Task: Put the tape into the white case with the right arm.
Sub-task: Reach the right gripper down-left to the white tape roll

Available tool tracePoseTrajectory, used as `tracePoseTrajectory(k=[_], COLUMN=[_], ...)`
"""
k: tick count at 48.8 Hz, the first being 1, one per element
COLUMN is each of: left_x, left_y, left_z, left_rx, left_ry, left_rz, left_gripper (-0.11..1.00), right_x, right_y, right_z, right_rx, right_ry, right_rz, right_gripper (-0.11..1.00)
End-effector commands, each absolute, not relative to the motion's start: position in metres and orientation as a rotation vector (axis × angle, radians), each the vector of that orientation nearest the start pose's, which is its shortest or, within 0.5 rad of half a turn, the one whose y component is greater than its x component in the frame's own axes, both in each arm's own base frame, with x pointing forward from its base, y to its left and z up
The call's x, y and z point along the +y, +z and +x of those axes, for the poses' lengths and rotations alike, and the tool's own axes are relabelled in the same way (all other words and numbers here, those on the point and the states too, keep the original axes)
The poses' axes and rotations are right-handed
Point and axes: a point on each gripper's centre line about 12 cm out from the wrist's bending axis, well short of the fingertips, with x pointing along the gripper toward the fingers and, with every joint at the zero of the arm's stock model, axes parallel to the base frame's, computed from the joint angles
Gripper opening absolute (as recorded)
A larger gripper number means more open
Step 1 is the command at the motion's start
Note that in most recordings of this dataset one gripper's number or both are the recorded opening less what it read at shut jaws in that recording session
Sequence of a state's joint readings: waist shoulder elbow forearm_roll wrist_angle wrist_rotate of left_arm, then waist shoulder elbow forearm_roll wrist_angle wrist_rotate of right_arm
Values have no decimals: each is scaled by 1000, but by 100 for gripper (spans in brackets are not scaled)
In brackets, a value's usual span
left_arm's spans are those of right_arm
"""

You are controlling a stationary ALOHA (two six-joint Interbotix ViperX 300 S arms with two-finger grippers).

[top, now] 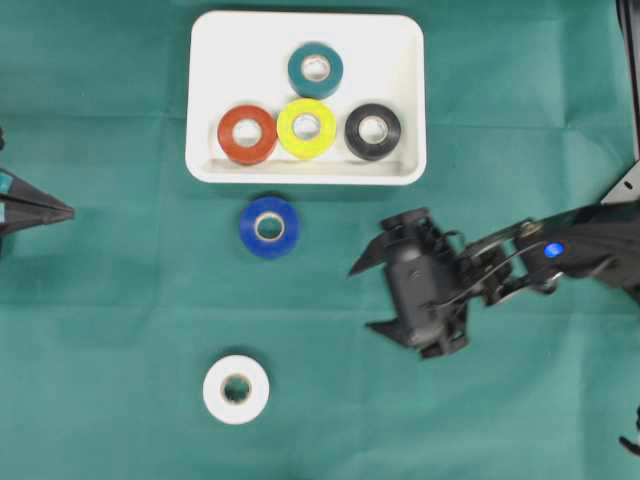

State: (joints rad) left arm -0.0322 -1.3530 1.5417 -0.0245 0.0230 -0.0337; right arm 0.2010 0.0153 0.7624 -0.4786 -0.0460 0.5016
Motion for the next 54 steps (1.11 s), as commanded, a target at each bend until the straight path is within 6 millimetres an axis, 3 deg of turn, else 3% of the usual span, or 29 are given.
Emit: tracePoseTrajectory(k=[1,28,54], left_x=[-4,-4,-4], left_y=[173,173,174], left_z=[132,132,132], left_rx=[200,200,197], left_ry=[-23,-23,-23], left_rz=[-57,-57,-57], left_gripper=[0,0,0], right_x=[83,115,136], right_y=[148,151,150], right_z=[379,457,491], right_rx=[689,607,569], right_ry=[216,251,270], right_rz=[-42,-44,-37], right_gripper=[51,51,51])
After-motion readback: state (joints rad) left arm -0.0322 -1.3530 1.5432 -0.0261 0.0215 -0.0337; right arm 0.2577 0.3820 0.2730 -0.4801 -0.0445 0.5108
